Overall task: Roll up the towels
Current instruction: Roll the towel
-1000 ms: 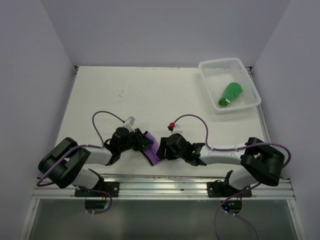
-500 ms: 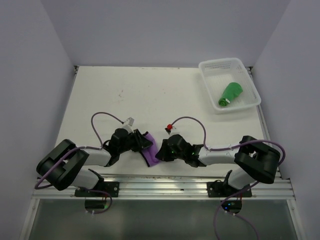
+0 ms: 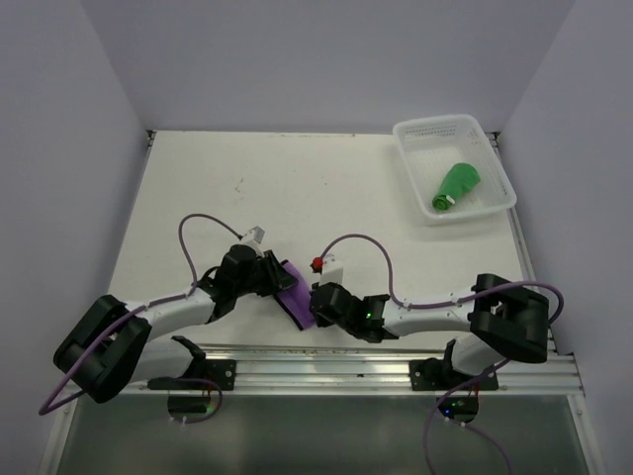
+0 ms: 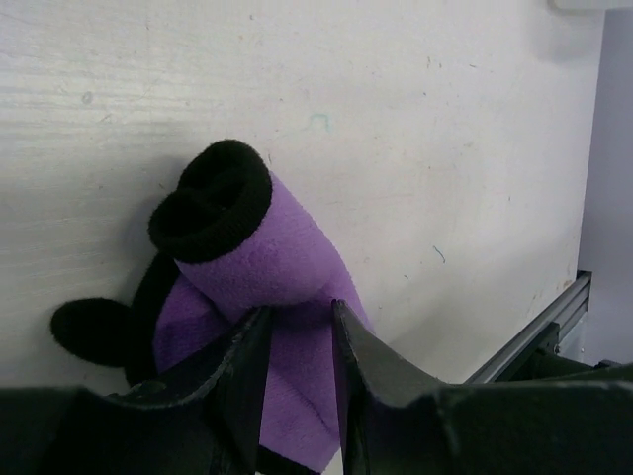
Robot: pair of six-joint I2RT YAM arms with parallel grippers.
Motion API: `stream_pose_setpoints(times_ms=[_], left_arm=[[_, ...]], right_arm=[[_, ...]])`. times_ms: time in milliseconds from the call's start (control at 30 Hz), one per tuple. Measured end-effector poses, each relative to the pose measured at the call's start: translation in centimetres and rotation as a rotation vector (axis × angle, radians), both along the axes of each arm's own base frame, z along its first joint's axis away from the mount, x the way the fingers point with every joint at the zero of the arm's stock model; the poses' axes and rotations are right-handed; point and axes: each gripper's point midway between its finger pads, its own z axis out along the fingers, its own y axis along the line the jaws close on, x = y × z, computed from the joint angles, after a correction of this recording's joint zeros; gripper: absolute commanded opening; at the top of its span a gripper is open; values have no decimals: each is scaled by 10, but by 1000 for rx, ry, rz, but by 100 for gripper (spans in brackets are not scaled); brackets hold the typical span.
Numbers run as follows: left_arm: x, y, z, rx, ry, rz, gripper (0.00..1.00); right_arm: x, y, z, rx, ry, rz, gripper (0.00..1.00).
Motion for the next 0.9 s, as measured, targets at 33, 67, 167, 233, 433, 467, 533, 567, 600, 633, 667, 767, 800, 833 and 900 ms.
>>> stream_pose_setpoints(times_ms=[33,67,167,233,433,467,533,567,600,633,667,767,800,833,900], left_arm=[[1,1,0,13,3,2,35],[1,2,-1,27,5,4,35],[1,6,-2,51,12,10,35],[0,8,-2,63,12,11,35],[-3,13,1,82,18,12,35],[-4,13,3,82,15,15,35],[-4,15,7,85,9,20,35],[-3,16,9,88,4,24,35],[-3,17,12,89,-2,29,35],[-2,19,15,92,-11,36,35],[-1,20,19,97,-21,42,35],[0,24,26,107,-43,51,35],[-1,25,28,108,-48,52,35],[-1,26,29,109,-49,52,35],[-2,27,29,111,-45,52,35]], right_arm=[[0,0,0,-24,-24,-2,0],[0,1,-1,-50,-47,-5,0],[0,4,-3,-126,-108,-13,0],[-2,7,-2,-170,-151,-15,0],[-8,11,-2,-288,-251,-15,0],[-10,12,-2,-308,-263,-13,0],[-10,13,-3,-347,-287,-18,0],[-11,13,-4,-364,-293,-19,0],[-11,14,-4,-381,-301,-24,0],[-11,14,-5,-398,-307,-27,0],[-11,14,-5,-413,-314,-30,0],[-11,15,-5,-449,-335,-36,0],[-12,16,-5,-458,-340,-34,0],[-12,16,-5,-471,-345,-34,0],[-12,17,-5,-494,-358,-34,0]])
